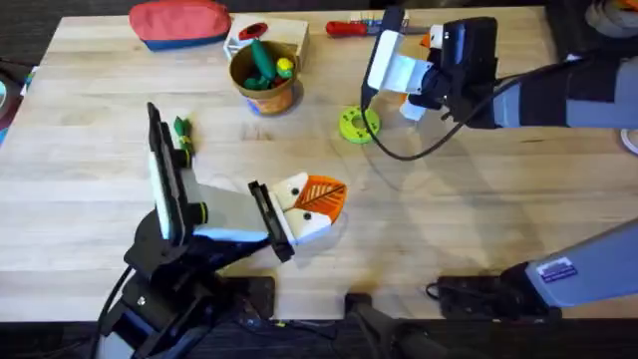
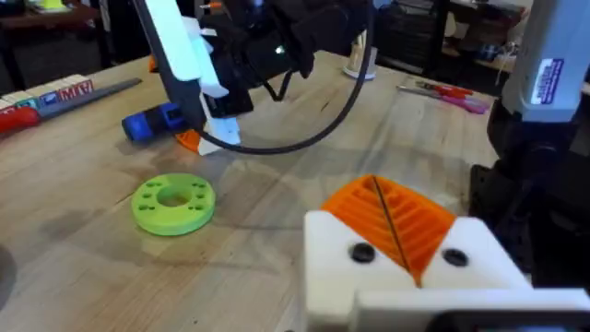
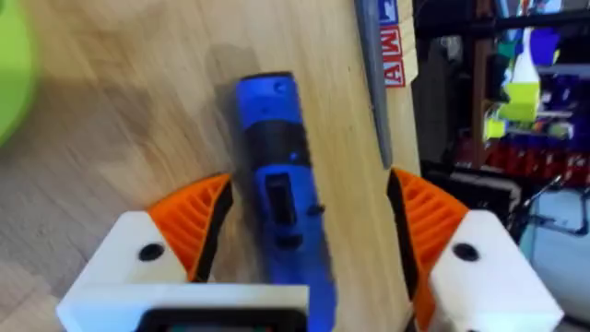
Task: Pick up the gripper from the table and insert it into the empty holder that is missing its gripper. Then pick up a screw, insert it into the mounting hole, and use the screwdriver to tighten it. Finally, clean up the table by picking up the vegetable and placing it into the bucket.
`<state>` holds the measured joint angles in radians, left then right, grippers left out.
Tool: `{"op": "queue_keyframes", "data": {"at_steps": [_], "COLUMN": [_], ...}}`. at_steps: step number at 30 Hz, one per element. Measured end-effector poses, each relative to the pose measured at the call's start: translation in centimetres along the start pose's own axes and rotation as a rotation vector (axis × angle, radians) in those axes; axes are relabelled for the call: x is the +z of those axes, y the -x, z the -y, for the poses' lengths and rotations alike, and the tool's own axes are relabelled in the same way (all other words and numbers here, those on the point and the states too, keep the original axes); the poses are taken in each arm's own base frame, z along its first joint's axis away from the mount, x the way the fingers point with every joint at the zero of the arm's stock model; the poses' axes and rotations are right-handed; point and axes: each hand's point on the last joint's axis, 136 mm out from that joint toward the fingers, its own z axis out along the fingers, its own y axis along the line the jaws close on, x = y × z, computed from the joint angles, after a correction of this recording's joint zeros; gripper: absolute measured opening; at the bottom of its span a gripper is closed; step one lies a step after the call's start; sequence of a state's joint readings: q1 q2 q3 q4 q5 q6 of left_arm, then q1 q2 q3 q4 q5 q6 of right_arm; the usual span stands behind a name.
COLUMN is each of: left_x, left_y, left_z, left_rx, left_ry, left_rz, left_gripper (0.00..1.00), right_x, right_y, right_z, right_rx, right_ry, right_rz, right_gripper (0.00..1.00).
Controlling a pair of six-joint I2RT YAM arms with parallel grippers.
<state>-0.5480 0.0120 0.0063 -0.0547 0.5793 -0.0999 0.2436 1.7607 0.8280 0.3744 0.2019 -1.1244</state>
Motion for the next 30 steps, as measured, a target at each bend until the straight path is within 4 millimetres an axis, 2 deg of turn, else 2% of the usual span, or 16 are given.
{"op": "queue_keyframes", "data": {"at_steps": [2,4,7,8,10,13,19,20,23,25,30], "left_x": [0.0,0.0,0.0,0.0,0.0,0.0,-0.1,-0.4,-1.1,-2.1,-4.8], "left_y": [0.0,0.0,0.0,0.0,0.0,0.0,0.9,1.3,0.4,0.6,4.9], "left_z": [0.0,0.0,0.0,0.0,0.0,0.0,-1.7,-3.4,-5.1,-5.7,-6.2], "left_rx": [0.004,0.003,0.002,0.0,-0.001,0.0,-0.017,-0.109,-0.252,-0.335,-0.423], "left_ry": [0.0,0.001,0.001,0.001,0.001,0.003,0.1,0.201,0.316,0.39,0.542], "left_rz": [0.001,0.0,0.0,0.0,0.0,0.001,0.038,0.067,0.025,-0.003,-0.02], "left_gripper": [0.16,0.434,0.913,0.966,0.986,0.988,0.987,0.986,0.985,0.985,0.986], "right_x": [0.0,-0.2,-1.2,-1.6,-2.7,-4.8,-10.0,-11.6,-12.5,-12.8,-13.1], "right_y": [-0.3,-0.7,-1.2,-1.2,-1.4,-1.1,0.5,0.9,1.3,1.9,3.7], "right_z": [-0.1,-0.2,-0.7,-1.0,-1.3,-0.4,5.0,6.6,7.1,7.1,6.2], "right_rx": [0.052,0.105,0.182,0.208,0.27,0.399,0.674,0.741,0.772,0.776,0.761], "right_ry": [-0.001,0.001,0.032,0.045,0.068,0.055,-0.078,-0.118,-0.13,-0.126,-0.094], "right_rz": [-0.021,-0.046,-0.078,-0.086,-0.101,-0.096,0.021,0.066,0.09,0.106,0.14], "right_gripper": [0.99,0.991,0.991,0.991,0.991,0.992,0.991,0.991,0.99,0.991,0.991]}}
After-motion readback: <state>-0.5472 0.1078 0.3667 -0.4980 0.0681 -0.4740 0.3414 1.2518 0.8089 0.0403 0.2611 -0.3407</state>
